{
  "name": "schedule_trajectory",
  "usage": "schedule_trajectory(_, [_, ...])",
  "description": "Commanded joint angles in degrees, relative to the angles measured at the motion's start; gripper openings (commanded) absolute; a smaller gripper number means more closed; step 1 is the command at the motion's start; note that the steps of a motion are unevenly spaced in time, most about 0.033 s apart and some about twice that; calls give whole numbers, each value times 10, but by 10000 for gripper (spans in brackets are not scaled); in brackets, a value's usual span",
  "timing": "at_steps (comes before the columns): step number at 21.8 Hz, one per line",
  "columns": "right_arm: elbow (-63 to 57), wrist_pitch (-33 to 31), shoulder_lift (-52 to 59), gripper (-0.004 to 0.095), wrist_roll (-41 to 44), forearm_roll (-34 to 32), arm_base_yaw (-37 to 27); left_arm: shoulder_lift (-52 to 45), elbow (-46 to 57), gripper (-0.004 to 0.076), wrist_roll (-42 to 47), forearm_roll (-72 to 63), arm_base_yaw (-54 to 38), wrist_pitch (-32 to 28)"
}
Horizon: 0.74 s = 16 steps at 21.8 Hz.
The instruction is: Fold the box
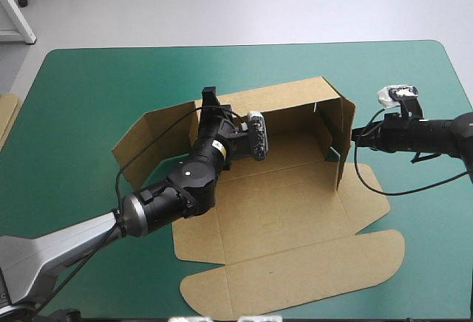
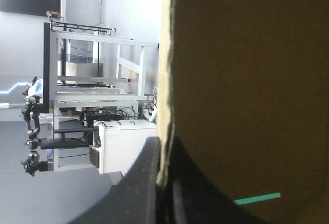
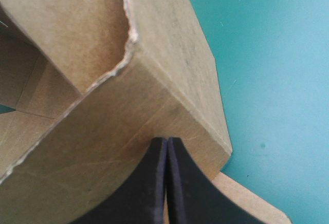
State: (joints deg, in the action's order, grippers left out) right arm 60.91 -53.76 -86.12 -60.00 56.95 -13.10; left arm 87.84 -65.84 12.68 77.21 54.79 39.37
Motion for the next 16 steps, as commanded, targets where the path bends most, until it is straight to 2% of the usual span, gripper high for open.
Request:
schedule_trajectory(1, [-18,18,38,-18,-74,69,-4,-21,7,-10,55,84,2,-9])
schedule_trajectory(5, [-42,22,40,13,-139,96,-4,-21,24,-10,91,105,2,-11])
schedule_trajectory(7, [-60,22,40,121,-190,105,-4,-21,26,-10,103,114,2,-13])
schedule_trajectory(9, [-65,2,40,324,-241,108,-4,-21,33,-10,130,139,2,-13])
schedule_trajectory(11, [-65,-8,40,450,-272,120,-4,-21,43,-10,131,140,2,-21])
schedule_trajectory(13, [-65,-8,37,542,-292,129,-4,-21,50,-10,132,141,2,-23])
schedule_trajectory(16, [-65,-1,37,569,-343,152,-2,-21,50,-10,136,144,3,-26])
